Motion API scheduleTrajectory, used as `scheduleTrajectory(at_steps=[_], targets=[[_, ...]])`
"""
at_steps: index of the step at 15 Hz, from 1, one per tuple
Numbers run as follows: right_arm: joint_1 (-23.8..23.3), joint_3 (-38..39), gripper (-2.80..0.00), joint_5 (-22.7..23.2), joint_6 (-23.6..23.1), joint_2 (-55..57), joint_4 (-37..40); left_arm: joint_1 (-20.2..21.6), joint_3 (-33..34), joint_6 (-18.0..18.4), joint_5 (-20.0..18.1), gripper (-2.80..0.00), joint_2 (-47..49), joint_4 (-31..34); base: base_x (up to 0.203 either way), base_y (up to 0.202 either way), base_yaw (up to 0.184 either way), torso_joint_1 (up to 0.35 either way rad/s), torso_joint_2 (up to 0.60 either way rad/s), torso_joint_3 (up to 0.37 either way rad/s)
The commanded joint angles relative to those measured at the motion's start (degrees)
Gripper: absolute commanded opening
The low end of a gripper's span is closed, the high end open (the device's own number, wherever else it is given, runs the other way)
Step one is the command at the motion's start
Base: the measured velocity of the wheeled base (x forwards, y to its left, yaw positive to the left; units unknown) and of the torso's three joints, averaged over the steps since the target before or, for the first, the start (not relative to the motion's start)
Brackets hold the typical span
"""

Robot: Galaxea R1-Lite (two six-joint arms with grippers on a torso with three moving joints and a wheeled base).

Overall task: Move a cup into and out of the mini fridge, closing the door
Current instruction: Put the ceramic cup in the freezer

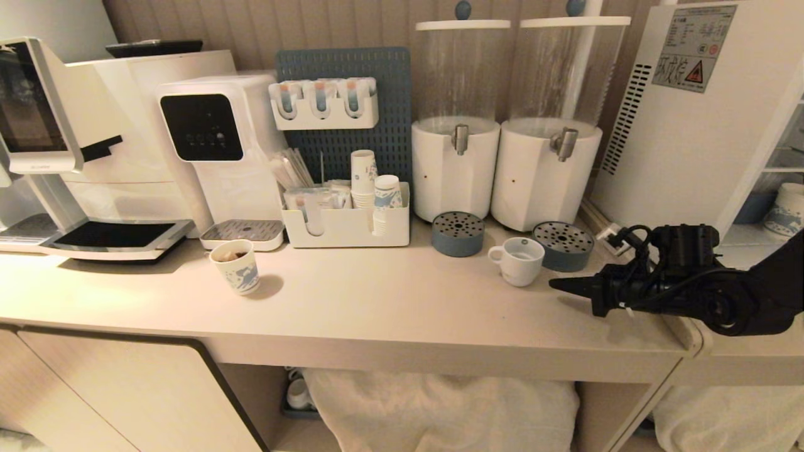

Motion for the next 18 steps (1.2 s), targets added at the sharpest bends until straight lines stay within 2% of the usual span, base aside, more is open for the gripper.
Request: scheduleTrajectory(at_steps=[1, 6, 7, 10, 15, 18], targets=[[-0.01, 0.07, -2.80, 0.27, -0.02, -1.38, 0.25, 0.08, 0.00, 0.00, 0.01, -2.80, 0.00, 0.04, 0.000, 0.000, 0.000, 0.000, 0.00, 0.000], [-0.22, 0.85, -2.80, 0.09, 0.43, -2.05, 0.91, 0.04, 0.00, 0.00, 0.01, -2.80, 0.00, 0.04, 0.000, 0.000, 0.000, 0.000, 0.00, 0.000], [-0.36, 0.87, 0.00, 0.09, 0.42, -2.11, 1.19, 0.08, 0.00, 0.00, 0.01, -2.80, 0.00, 0.04, 0.000, 0.000, 0.000, 0.000, 0.00, 0.000], [-0.36, 0.20, 0.00, 0.18, 2.32, -3.72, 2.96, 0.06, 0.00, 0.00, 0.01, -2.80, 0.00, 0.04, 0.000, 0.000, 0.000, 0.000, 0.00, 0.000], [0.06, -0.96, 0.00, 0.14, 2.43, -3.02, 2.91, -0.01, 0.00, 0.00, 0.01, -2.80, 0.00, 0.04, 0.000, 0.000, 0.000, 0.000, 0.00, 0.000], [2.20, -3.31, 0.00, -0.10, 2.25, 0.06, 2.51, -0.01, 0.00, 0.00, 0.01, -2.80, 0.00, 0.04, 0.000, 0.000, 0.000, 0.000, 0.00, 0.000]])
